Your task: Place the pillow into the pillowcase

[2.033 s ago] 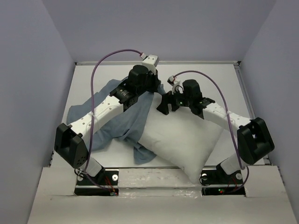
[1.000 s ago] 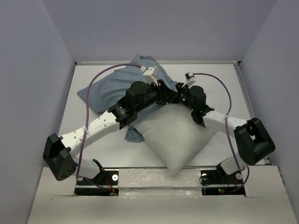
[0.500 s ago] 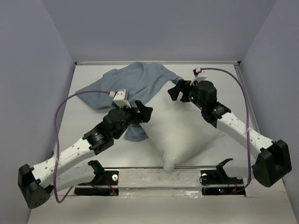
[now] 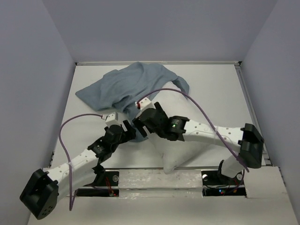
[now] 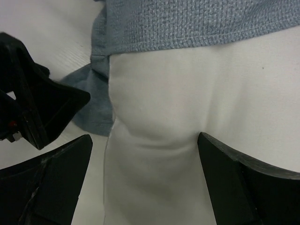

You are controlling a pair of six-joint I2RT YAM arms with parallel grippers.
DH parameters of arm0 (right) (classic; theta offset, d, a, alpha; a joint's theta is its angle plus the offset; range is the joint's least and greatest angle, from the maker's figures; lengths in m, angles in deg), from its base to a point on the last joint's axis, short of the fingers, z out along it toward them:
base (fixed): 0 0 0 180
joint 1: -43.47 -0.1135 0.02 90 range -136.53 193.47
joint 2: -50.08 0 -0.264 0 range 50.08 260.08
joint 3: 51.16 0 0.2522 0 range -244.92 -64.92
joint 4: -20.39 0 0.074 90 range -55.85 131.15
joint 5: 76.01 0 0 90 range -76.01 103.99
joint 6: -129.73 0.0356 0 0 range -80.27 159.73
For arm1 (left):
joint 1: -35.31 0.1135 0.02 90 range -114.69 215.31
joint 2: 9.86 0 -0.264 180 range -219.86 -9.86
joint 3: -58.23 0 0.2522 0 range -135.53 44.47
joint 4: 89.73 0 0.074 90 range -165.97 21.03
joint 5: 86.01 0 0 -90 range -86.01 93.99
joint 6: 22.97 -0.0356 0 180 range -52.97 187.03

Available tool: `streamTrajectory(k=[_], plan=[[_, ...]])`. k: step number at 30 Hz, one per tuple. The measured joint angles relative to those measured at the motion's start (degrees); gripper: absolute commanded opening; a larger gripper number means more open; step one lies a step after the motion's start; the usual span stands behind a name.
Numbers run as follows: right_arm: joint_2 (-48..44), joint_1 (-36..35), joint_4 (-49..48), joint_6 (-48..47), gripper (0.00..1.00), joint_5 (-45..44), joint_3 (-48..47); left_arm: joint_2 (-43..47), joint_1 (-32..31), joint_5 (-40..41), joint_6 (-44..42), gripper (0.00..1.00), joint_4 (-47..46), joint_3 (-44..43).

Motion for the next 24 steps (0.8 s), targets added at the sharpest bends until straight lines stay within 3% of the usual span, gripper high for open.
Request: streamTrajectory(k=[3,4,6,7,8,13,16,17,21,24], plan=[[6.4,-1.95,3.78,-0.46,1.0,-6.8,-4.92,-7.39,3.58,-2.43,-0.76,0.91,-7.34,0.0],[9.07,-2.23,4.92,-0.57,0.92,-9.88,-6.86,-9.66,4.5,-3.52,-1.01,0.91,-9.35,0.0],[12.59,-2.36,5.86,-0.92,0.61,-14.05,-8.92,-15.23,6.21,-5.73,-1.57,0.91,-14.99,-0.04],[14.14,-2.29,6.49,-1.09,0.22,-16.02,-9.68,-18.01,6.97,-6.64,-1.99,0.91,-18.45,-0.04],[16.02,-2.14,7.17,-1.11,0.0,-18.14,-10.49,-19.67,7.41,-7.54,-2.23,0.91,-20.46,-0.46],[17.2,0.52,7.17,0.81,0.0,-19.19,-10.54,-28.48,9.11,-11.54,-3.63,0.9,-31.23,-2.05],[12.22,2.4,5.11,1.64,0.0,-16.04,-7.74,-32.74,9.53,-15.06,-3.8,0.71,-37.24,-2.67],[10.03,3.08,4.96,1.88,0.0,-15.26,-6.99,-34.8,9.53,-16.44,-3.74,0.49,-39.1,-3.06],[3.21,5.81,3.98,3.19,0.0,-11.93,-6.19,-38.8,9.51,-21.05,-3.34,0.0,-43.91,-3.72],[2.21,7.19,2.99,4.46,0.0,-10.1,-6.21,-38.51,8.55,-24.61,-2.49,0.0,-46.23,-3.76]])
